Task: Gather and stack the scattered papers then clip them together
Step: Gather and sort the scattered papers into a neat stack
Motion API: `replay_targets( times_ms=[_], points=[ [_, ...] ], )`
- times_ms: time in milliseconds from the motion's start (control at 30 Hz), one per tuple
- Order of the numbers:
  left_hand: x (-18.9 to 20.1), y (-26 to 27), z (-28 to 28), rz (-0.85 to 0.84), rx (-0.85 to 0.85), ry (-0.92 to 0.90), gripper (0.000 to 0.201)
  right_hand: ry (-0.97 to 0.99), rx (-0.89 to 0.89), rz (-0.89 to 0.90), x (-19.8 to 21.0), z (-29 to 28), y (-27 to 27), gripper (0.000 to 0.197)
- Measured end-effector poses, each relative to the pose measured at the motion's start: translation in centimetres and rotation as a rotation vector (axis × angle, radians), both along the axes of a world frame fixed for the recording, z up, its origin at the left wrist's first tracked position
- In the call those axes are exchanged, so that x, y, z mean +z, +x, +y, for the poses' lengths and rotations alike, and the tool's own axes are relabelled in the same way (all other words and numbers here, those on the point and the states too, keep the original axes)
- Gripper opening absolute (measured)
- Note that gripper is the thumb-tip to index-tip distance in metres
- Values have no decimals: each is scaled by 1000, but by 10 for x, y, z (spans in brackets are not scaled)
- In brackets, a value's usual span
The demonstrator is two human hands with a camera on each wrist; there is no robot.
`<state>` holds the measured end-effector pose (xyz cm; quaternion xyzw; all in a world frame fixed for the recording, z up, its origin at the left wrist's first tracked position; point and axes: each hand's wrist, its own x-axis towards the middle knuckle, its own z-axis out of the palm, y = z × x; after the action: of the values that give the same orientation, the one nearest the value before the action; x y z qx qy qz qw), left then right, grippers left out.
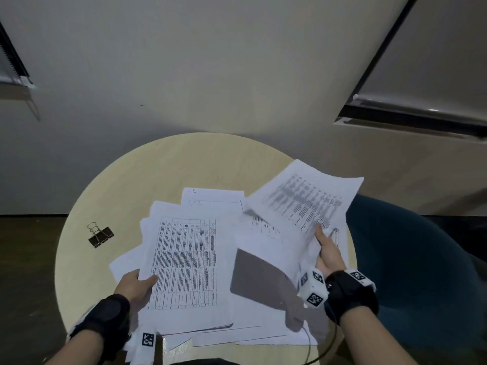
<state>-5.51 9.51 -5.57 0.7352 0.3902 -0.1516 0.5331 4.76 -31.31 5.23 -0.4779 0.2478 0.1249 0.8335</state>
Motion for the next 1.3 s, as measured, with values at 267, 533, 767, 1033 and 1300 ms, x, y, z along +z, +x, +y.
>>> replay_targets(
  times_ms=[267, 533, 767, 1033, 1300],
  points=[
    [6, -7, -1, -28, -5, -34, 21, -636, 405, 42, -28, 91, -30, 25],
    [9, -9, 2, 4, -26, -45, 47, -1231, 712, -40, -58, 135, -29, 54],
    [6, -8, 5, -4, -82, -60, 62, -1101, 1114, -273, -53, 149, -41, 95],
    [4, -12, 7, -35, -47, -133, 21, -1485, 385, 253, -62, 85, -38, 102],
    [10, -18, 13, -31, -114, -196, 23, -1071, 513, 192, -66, 76, -49, 83]
  ],
)
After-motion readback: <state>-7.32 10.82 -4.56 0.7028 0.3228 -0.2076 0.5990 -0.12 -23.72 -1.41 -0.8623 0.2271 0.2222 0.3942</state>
